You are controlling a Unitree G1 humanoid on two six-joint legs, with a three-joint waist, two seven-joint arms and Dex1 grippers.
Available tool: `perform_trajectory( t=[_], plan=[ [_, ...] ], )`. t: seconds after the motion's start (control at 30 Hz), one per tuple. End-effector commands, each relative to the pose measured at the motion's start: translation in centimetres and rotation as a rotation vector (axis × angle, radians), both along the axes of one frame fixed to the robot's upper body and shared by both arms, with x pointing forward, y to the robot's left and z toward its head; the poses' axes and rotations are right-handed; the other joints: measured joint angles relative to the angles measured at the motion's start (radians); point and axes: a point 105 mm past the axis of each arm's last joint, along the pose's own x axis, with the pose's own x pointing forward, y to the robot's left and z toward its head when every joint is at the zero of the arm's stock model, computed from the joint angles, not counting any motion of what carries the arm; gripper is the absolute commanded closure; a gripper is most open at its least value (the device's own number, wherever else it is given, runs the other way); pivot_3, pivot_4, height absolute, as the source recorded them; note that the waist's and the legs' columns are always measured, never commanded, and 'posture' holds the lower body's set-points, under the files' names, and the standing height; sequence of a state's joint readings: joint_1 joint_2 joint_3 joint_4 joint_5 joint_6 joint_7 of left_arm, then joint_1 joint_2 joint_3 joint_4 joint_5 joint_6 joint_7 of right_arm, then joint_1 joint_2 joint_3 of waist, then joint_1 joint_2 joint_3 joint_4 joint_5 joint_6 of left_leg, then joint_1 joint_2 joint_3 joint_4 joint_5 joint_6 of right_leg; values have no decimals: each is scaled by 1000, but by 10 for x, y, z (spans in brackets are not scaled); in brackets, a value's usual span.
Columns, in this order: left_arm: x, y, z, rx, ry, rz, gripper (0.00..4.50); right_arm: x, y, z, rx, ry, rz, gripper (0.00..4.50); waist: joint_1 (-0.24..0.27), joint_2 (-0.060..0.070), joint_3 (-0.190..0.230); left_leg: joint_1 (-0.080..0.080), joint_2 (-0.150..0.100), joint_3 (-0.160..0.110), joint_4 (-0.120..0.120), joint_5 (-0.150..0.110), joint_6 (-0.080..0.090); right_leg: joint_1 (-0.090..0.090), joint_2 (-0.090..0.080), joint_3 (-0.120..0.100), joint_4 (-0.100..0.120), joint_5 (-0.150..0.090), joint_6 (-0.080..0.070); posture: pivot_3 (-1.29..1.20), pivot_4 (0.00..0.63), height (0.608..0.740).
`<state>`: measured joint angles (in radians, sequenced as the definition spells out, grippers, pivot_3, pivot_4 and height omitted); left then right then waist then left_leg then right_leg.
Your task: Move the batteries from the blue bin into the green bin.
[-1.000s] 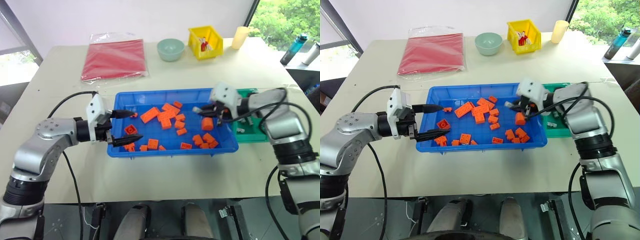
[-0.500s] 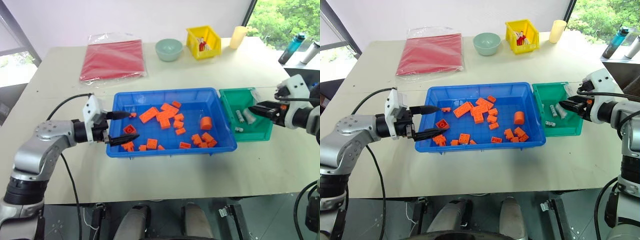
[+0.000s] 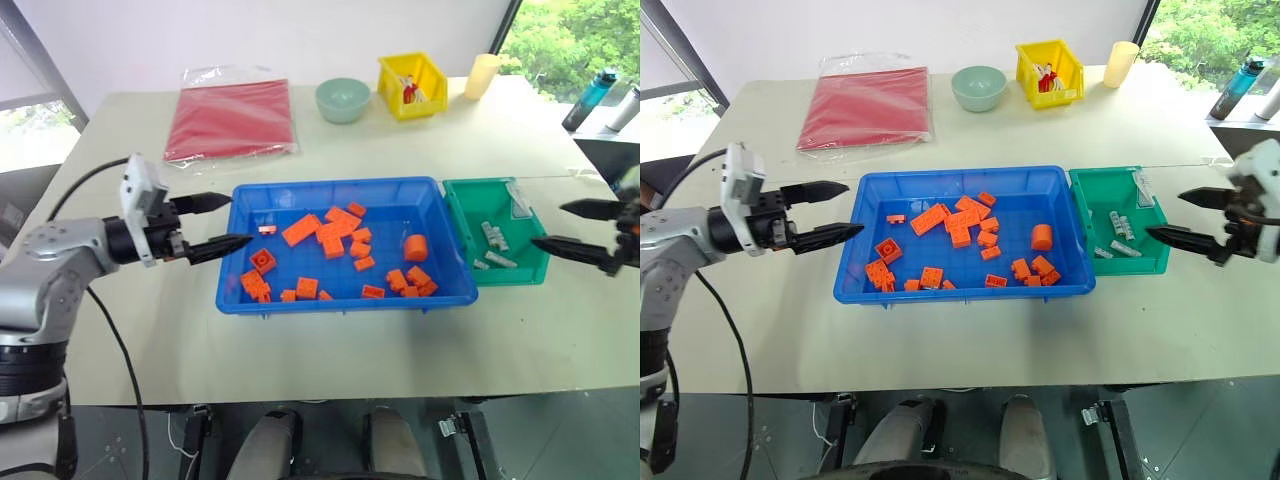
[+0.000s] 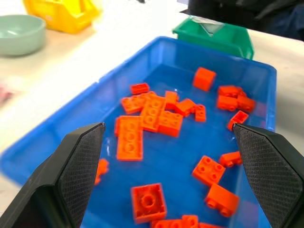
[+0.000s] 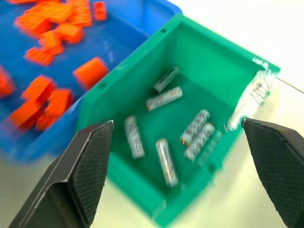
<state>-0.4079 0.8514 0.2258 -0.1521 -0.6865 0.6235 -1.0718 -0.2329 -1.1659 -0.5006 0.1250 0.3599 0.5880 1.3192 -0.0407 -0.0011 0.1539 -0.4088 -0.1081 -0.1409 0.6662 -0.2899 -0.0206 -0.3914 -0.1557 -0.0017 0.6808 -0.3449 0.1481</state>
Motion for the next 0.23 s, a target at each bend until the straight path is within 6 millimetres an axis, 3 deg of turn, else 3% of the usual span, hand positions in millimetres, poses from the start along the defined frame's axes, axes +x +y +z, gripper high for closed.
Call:
perform_trajectory(
  t=[0.03, 0.23],
  plan=[
    [-6, 18, 20, 12, -48, 31, 0, -15, -12, 10, 48, -16, 45, 64, -2, 0, 0, 0, 0, 0, 0, 0, 0, 0, 0, 0, 0, 0, 0, 0, 150, 717],
    [-9, 27, 23, 30, -58, 51, 0, -13, -12, -6, 73, -11, 56, 64, -3, 0, 0, 0, 0, 0, 0, 0, 0, 0, 0, 0, 0, 0, 0, 0, 150, 717]
  ],
)
